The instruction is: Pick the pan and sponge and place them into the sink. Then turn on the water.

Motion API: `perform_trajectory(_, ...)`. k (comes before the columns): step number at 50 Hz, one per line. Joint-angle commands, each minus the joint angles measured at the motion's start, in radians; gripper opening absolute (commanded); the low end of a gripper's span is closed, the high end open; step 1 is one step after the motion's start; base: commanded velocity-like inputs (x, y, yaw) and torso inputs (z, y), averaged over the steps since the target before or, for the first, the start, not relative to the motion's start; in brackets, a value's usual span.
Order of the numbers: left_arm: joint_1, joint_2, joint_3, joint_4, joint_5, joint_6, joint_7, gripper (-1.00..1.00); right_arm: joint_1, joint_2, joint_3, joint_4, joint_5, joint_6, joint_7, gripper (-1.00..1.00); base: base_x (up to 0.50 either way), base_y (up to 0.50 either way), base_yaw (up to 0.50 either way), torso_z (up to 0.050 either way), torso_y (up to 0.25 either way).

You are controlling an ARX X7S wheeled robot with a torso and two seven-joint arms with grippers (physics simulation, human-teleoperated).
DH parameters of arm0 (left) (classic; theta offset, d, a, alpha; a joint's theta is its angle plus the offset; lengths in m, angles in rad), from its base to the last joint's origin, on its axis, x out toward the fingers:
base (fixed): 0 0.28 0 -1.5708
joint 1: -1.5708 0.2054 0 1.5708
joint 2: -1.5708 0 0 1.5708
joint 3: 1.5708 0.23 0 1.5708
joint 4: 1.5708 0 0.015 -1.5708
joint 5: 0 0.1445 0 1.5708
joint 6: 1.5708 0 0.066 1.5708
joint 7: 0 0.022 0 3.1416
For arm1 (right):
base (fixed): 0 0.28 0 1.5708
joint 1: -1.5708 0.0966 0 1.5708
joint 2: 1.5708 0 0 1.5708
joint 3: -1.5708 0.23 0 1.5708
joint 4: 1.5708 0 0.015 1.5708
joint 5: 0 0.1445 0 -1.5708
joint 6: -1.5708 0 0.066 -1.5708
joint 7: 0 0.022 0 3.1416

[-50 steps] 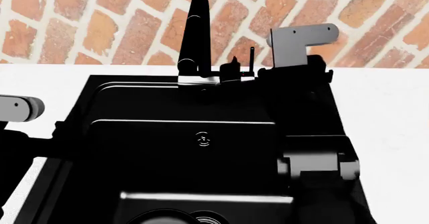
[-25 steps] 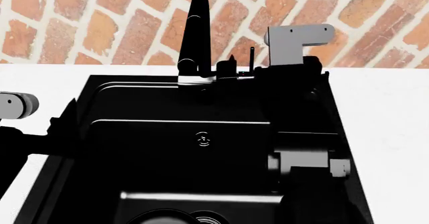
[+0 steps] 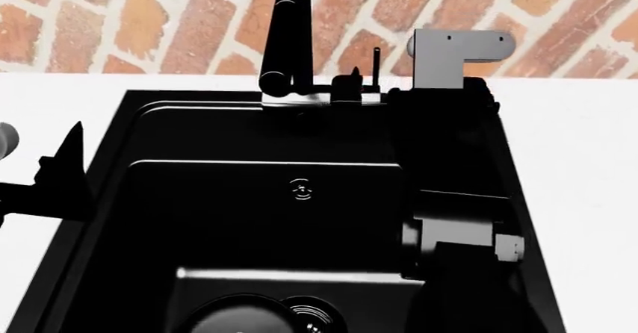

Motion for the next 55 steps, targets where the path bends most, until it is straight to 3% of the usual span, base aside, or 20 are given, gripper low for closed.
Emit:
perform_trajectory(1, -0.015, -0.015, -0.015, 0.039, -0.022, -0.030, -0.023, 1.00, 0.026, -0.004, 0.008, 0.001, -0.007, -0.002, -0.007, 1.00, 0.00, 0.00, 0.00, 0.020, -0.137)
perform_trajectory(16, -0.005, -0.030, -0.044, 0.058, -0.051, -0.044, -0.032, 1.00, 0.079, -0.003, -0.002, 0.001, -0.004, 0.008, -0.018, 1.00, 0.00, 0.00, 0.00, 0.018, -0.096)
perform_trajectory(55, 0.009, -0.038, -0.046, 0.057, -0.056, -0.034, -0.039, 1.00, 0.111, -0.004, -0.041, 0.001, 0.006, 0.065, -0.006, 1.00, 0.00, 0.00, 0.00, 0.000, 0.000)
